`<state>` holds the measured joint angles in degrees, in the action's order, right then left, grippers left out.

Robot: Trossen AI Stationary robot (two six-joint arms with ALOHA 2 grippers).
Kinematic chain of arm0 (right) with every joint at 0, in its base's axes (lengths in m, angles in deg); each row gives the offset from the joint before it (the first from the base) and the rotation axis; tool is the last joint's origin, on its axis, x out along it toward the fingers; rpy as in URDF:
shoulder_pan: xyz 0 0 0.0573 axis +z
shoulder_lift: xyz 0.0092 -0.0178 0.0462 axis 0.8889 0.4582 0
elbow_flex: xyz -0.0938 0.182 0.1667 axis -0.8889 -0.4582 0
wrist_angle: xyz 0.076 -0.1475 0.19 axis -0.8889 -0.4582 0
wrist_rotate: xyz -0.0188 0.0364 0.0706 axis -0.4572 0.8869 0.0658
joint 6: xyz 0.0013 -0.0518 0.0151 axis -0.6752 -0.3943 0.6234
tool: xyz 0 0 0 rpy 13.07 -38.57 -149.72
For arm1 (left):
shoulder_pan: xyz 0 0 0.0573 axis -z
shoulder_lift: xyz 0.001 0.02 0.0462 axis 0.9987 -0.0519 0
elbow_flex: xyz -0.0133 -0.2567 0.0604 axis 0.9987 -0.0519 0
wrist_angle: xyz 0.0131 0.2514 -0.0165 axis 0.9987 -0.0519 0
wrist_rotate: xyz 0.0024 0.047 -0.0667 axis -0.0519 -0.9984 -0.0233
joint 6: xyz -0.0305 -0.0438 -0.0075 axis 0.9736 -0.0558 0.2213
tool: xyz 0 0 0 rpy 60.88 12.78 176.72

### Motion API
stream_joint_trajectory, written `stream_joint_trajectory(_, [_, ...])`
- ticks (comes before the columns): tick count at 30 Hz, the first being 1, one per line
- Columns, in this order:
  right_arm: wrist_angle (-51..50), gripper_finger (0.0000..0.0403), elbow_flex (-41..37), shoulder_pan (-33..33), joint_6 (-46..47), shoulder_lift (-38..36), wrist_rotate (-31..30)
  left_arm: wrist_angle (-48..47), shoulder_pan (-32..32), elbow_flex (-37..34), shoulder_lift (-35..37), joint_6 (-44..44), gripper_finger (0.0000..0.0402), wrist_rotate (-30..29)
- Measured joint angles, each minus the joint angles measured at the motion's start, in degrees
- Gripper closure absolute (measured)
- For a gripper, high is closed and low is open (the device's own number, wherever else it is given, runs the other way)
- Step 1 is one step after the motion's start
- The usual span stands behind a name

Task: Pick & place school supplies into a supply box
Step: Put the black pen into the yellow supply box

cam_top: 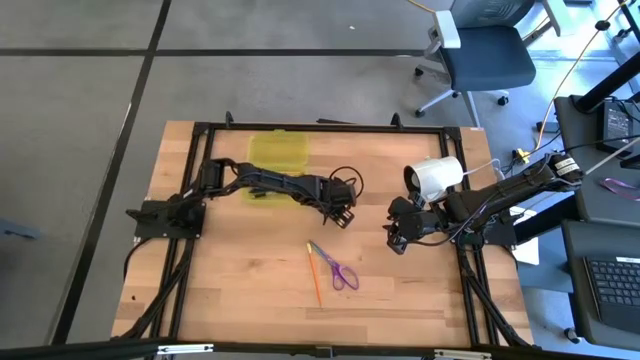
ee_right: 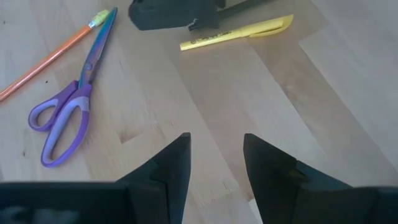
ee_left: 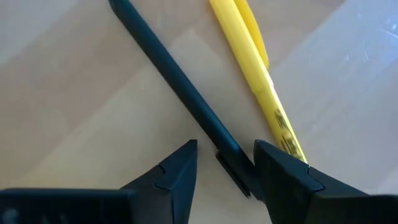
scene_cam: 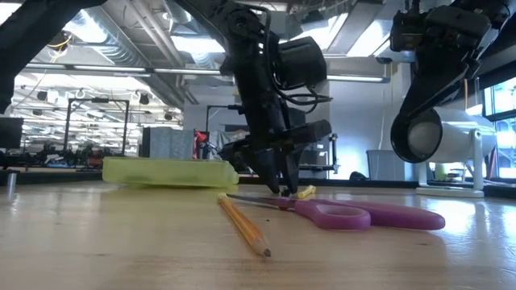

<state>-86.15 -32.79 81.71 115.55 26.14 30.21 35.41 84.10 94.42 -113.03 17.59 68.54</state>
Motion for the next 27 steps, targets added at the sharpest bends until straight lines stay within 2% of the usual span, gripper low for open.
stream_joint_trajectory(14, [0.0, 0.0251, 0.0, 0.0, -0.1, 0.0, 0.2, -0.6, 1.1, -0.2, 0.0, 1.2, 0.026, -0.1])
stream_joint_trajectory(27, [0.0, 0.0251, 0.0, 0.0, -0.1, 0.0, 0.2, -0.9, 0.6, -0.3, 0.0, -0.5, 0.0345, -1.8])
